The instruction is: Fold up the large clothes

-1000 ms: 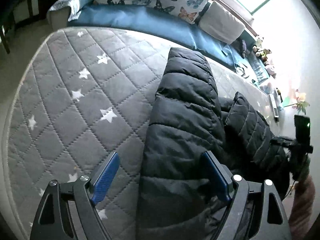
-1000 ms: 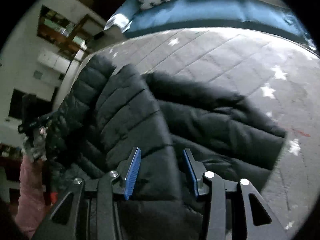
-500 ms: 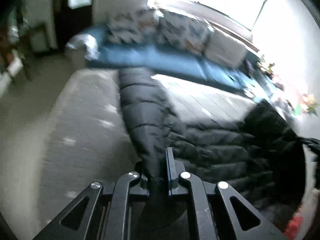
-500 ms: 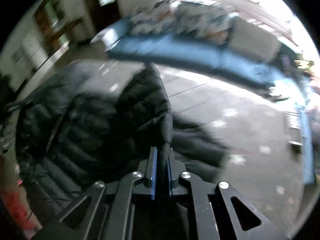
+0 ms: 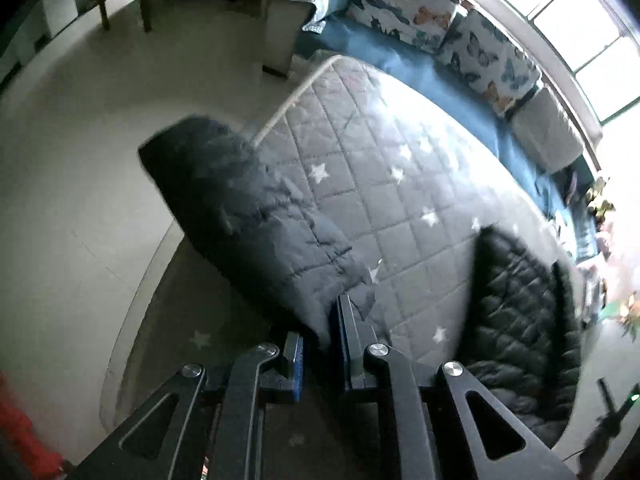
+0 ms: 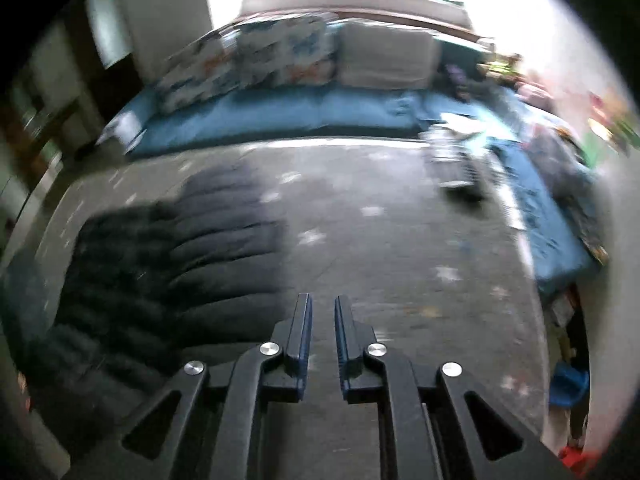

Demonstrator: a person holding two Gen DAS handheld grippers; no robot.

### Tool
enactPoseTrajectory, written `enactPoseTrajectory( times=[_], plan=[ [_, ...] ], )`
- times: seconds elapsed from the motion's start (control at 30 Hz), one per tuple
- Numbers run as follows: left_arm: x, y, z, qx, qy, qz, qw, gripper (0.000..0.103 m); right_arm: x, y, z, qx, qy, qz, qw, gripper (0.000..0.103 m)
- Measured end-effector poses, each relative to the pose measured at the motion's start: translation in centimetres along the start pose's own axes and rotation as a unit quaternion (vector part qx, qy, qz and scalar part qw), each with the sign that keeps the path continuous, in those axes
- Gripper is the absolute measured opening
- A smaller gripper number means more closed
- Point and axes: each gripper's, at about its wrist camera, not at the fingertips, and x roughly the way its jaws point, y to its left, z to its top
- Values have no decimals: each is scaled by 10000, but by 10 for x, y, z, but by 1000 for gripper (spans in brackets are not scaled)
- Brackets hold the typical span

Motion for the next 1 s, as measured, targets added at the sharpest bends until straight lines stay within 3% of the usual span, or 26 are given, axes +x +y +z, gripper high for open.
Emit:
enactPoseTrajectory(
  times=[0.1, 0.23, 0.3, 0.43, 0.53, 0.63, 0.7, 0.77, 0.83, 0.87, 0.9, 0.97, 1.0],
  plan=[
    [-10, -8, 8, 240, -116, 126, 9996, 17, 22, 52, 15, -456, 216, 708, 9962, 14],
    [-18, -27, 24, 460, -422, 708, 9955, 18, 78, 117, 23, -982, 660, 1297, 9845, 14],
    [-18, -35, 28, 546, -593, 1235, 9891, 18, 112, 142, 18, -1111, 972, 1313, 9803, 14],
    [-16, -43, 24, 586, -542, 870, 9930, 18, 163, 157, 6, -1393, 1438, 727, 9770, 14],
    [-14, -69, 11, 984, -669, 829, 9894, 19, 162, 132, 2, -1295, 1339, 61, 9825, 11],
    [-10, -94, -3, 1150, -522, 231, 9917, 19, 150, 81, 0, -891, 1372, -943, 9820, 9],
    [-6, -111, -15, 1202, -430, -170, 9917, 19, 138, 49, -4, -762, 1303, -1669, 9743, 9],
    [2, -128, -27, 1333, -301, -430, 9897, 20, 127, 7, -16, -561, 1482, -2419, 9573, 13],
    [13, -148, -40, 1526, -126, -645, 9861, 21, 123, -20, -29, -399, 1767, -2496, 9513, 13],
    [20, -159, -48, 1620, -52, -783, 9837, 27, 118, -36, -38, -286, 1859, -2458, 9509, 13],
    [27, -169, -57, 1699, 38, -914, 9812, 39, 112, -41, -41, -197, 1779, -2361, 9551, 13],
    [44, -188, -72, 1850, 258, -1160, 9755, 58, 90, -51, -38, 238, 1430, -1643, 9757, 14],
    [54, -197, -79, 1905, 314, -1218, 9736, 60, 81, -52, -32, 648, 1228, -817, 9869, 14]
  ],
)
